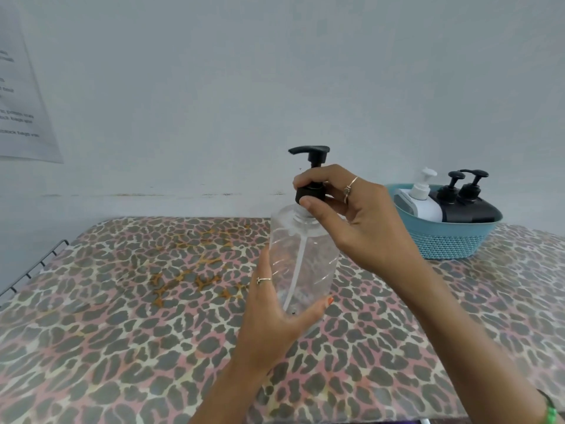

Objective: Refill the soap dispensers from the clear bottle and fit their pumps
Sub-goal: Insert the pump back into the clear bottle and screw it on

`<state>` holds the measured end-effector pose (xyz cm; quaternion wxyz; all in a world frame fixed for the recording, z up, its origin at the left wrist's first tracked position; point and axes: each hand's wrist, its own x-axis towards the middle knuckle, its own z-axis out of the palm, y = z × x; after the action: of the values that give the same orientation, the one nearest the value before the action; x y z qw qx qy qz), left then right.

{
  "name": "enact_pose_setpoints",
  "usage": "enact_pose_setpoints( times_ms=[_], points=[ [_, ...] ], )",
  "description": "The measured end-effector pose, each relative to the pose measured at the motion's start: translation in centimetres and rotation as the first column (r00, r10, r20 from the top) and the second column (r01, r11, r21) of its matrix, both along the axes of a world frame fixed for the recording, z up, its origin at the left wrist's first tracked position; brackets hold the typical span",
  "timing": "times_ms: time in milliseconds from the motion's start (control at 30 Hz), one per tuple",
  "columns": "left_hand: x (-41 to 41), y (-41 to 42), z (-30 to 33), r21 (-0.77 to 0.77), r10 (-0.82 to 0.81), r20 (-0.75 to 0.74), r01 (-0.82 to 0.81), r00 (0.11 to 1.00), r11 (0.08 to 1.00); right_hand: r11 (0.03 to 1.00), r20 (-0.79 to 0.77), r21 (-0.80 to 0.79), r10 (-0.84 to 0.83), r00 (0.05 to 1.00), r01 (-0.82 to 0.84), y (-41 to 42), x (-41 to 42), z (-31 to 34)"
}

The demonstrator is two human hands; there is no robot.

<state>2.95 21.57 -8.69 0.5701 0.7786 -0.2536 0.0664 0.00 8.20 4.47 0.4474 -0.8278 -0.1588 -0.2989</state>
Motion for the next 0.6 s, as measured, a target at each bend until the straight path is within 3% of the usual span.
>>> enact_pose_setpoints(
  times_ms=[267, 433, 600],
  points=[
    [-0.1, -0.1, -0.1, 0.004, -0.011, 0.005, 0.011, 1.0, 1.0, 0.925, 0.157, -0.034, -0.369, 0.916, 0.379, 2.4, -0.4, -1.2],
    [-0.1, -0.1, -0.2, 0.008, 0.009, 0.004, -0.009, 1.0, 1.0, 0.905, 0.18, -0.04, -0.41, 0.894, 0.423, 3.6, -0.2, -1.4],
    [0.0, 0.1, -0.5, 0.027, 0.021, -0.018, -0.021, 1.0, 0.999, 0.936, 0.168, -0.022, -0.342, 0.925, 0.35, 3.6, -1.1, -1.9]
  ],
)
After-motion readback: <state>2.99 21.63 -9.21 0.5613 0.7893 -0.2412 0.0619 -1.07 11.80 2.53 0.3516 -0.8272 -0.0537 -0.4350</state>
